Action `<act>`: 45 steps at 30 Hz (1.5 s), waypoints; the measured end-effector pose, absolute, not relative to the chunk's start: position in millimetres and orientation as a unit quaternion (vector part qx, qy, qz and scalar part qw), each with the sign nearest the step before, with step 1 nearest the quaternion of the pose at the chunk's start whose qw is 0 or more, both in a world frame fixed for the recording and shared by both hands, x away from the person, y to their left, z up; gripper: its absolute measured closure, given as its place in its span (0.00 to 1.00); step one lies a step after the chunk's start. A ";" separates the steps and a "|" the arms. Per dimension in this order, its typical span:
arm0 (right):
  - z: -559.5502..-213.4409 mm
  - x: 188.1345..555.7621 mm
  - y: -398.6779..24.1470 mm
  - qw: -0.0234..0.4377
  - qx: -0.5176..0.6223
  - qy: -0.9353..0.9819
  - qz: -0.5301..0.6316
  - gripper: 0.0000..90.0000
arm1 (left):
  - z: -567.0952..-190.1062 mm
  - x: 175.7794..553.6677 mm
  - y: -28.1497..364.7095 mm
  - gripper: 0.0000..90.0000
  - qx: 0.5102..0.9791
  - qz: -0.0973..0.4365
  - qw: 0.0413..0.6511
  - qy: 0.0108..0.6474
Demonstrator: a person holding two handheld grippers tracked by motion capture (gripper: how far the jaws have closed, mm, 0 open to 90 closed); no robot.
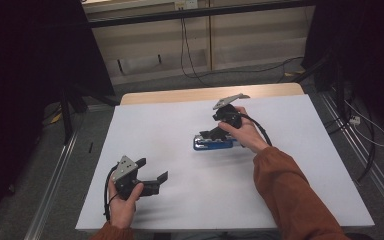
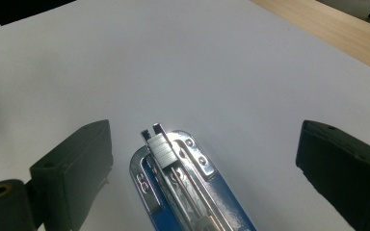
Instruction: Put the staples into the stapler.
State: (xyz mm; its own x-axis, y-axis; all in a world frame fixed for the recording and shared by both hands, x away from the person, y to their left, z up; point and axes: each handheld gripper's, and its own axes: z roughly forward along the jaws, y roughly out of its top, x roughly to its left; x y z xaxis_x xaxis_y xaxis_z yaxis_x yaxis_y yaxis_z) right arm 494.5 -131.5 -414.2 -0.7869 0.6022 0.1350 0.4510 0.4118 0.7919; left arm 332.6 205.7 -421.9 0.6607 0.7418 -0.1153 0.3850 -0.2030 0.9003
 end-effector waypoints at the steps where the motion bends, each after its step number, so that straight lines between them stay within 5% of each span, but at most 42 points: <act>1: -414.2 493.1 -131.8 0.087 0.316 0.836 0.440 0.07 | -422.1 332.6 205.8 0.05 0.755 0.175 0.509 0.374; 45: -402.9 429.4 -177.4 0.203 0.397 0.746 0.495 0.03 | -422.6 333.4 204.4 0.05 0.757 0.175 0.508 0.371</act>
State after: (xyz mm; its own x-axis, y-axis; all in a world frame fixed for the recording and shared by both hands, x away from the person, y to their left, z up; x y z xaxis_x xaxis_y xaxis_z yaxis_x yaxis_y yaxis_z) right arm 429.4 -177.4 -402.9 -0.6027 0.7928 0.0903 0.3917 0.1953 0.8991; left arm 333.4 204.4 -422.6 0.6628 0.7405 -0.1113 0.3844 -0.2089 0.8992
